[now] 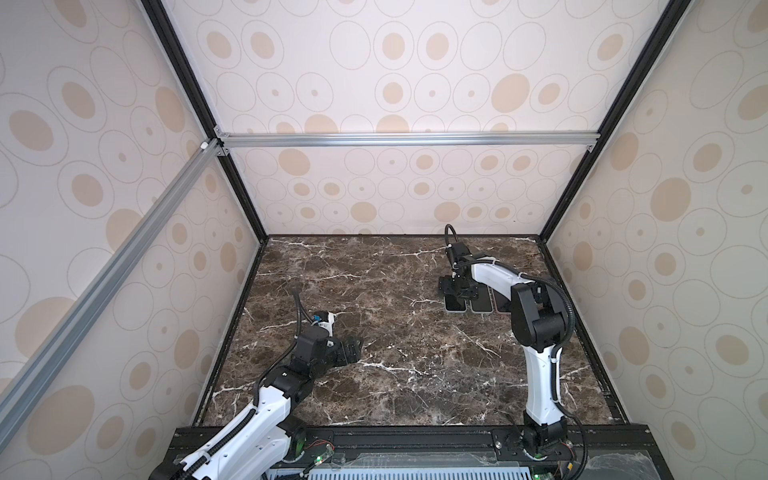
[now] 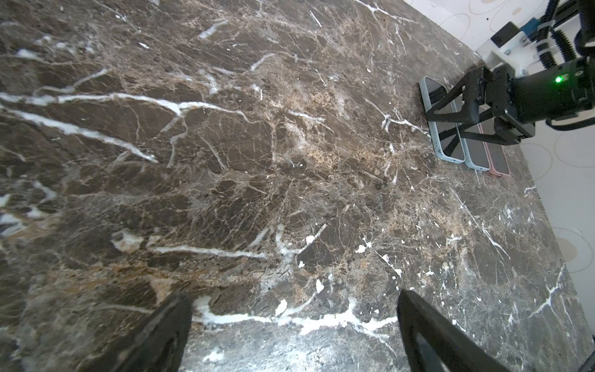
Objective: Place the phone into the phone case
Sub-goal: 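Lower the cased phone beside the other phones and open the right gripper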
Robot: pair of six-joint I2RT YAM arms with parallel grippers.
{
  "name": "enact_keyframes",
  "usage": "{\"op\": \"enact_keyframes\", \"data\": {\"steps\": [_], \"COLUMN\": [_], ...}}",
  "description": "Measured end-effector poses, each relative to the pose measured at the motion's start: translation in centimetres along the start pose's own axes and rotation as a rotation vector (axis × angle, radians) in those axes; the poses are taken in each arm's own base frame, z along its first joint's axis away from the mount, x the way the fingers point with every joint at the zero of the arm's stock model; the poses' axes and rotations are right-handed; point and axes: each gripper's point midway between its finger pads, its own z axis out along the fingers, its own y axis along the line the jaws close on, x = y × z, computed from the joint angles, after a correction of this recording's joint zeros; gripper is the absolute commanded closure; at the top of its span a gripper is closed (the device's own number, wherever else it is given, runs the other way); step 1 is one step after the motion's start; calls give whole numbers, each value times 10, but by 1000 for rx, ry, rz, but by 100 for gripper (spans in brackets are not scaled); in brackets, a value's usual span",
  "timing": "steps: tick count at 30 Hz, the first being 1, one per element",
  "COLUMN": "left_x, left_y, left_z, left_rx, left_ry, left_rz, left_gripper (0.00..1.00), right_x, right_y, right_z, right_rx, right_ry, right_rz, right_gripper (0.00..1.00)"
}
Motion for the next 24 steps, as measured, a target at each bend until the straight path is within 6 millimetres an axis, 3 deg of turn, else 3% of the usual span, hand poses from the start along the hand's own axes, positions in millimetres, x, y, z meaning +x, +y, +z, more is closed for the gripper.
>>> {"op": "enact_keyframes", "data": {"steps": [4,5,10,16,24], "left_x": [-4,-7,-24,-41,-74], "left_y": [-1,-1,0,14,42], "left_z": [0,-1,0,4,-3], "left_rx": [-8,-13,-57,-164,-340], "left_ry": [-3,-8,-43,-76,-200], "left_rz": [6,10,33,64,121], "left_gripper": [0,0,0,0,0], "right_x": [-1,-2,-9,-13,1], "right_y": [3,4,9,9,-11], "right_z": [-10,-16,-53,-98,-131], "right_rx": [-23,-33,-89,-138,-112], "right_ry": [-13,-21,-99,-209,-344], "right_rz": [-13,-19,-53,-101,-167], "right_gripper": [4,1,1,1,0]}}
